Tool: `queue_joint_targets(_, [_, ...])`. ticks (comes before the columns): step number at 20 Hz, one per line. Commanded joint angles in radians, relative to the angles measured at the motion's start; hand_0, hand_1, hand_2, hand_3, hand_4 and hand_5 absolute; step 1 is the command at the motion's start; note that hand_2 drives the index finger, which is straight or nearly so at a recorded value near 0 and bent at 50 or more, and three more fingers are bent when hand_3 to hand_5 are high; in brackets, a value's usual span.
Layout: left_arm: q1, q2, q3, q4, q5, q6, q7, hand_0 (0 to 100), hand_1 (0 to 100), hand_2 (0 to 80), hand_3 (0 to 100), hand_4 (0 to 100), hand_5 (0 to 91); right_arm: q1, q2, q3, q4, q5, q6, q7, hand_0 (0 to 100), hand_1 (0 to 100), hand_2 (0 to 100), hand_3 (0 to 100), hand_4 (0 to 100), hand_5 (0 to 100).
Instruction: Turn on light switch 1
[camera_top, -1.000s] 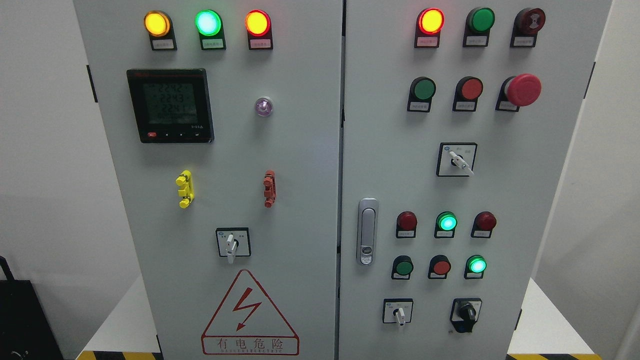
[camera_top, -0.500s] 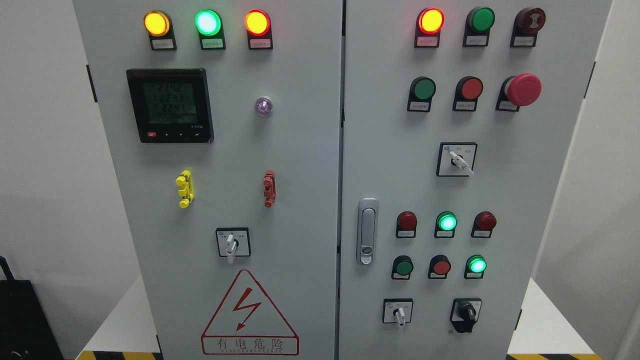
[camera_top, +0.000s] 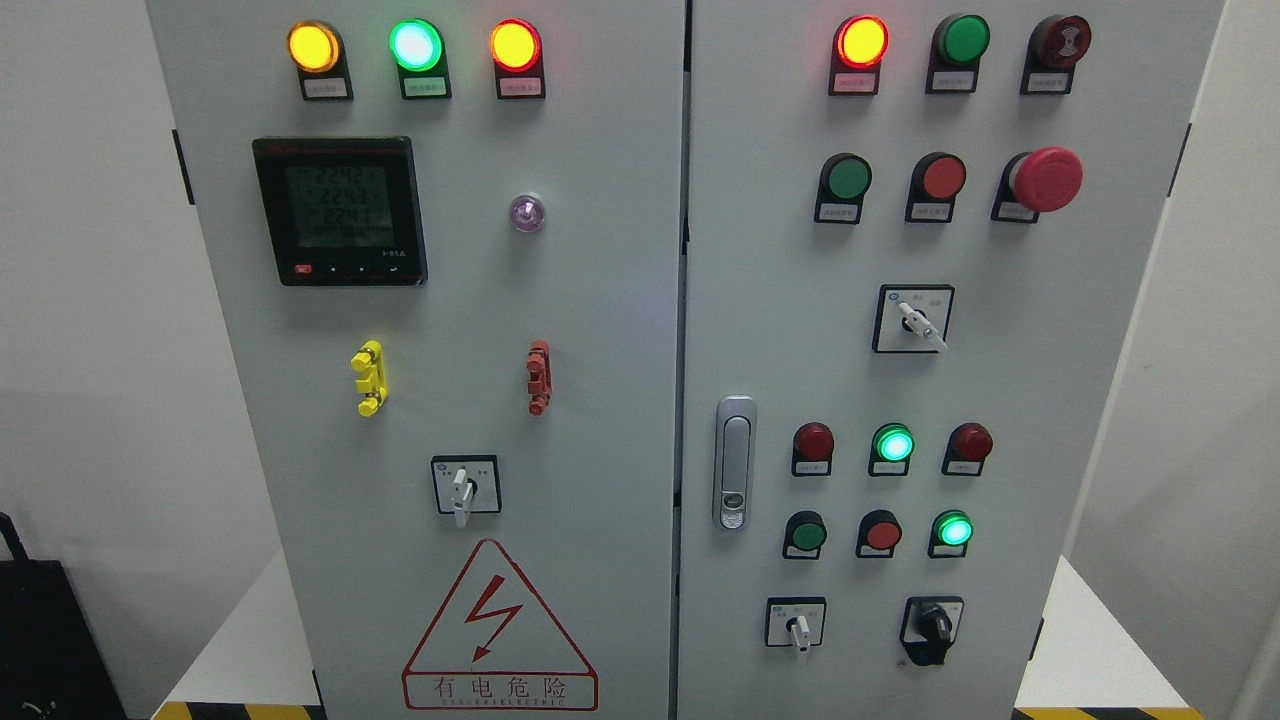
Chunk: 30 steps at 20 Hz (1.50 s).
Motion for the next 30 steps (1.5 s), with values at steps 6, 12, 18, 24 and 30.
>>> queue_joint_targets(6, [-0.13, -0.051, -0.151, -0.124, -0.023, 0.136, 0.166, 52, 44, 45.6, 65, 74, 51.1, 0.0, 0.0, 0.0, 0.0, 0.0, 0.0, -0.001, 5, 0, 0, 0, 0, 0])
queue_joint_targets(12, [-0.147, -0.057, -0.149, -0.124, -0.031, 0.13, 0.166, 54, 46, 48.1, 69, 76, 56.3, 0.0, 0.0, 0.0, 0.0, 0.0, 0.0, -0.001, 5, 0, 0, 0, 0, 0])
queue_joint_targets(18, [-0.168, -0.062, -0.146, -0.122, -0.04, 0.137, 0.226, 48, 53, 49.8, 71, 78, 58.3, 0.0, 0.0, 0.0, 0.0, 0.0, 0.0, 0.001, 5, 0, 0, 0, 0, 0])
queue_joint_targets(24, [-0.194, -0.086, -0.143, -0.121, -0.039, 0.229, 0.263, 36, 57, 52.6, 74, 79, 64.1, 0.0, 0.0, 0.0, 0.0, 0.0, 0.0, -0.001, 5, 0, 0, 0, 0, 0])
queue_joint_targets(30, [-0.269, -0.111, -0.129, -0.119, -0.042, 0.337, 0.256, 35, 61, 53.8, 77, 81, 67.9, 0.0, 0.0, 0.0, 0.0, 0.0, 0.0, 0.001, 5, 0, 0, 0, 0, 0])
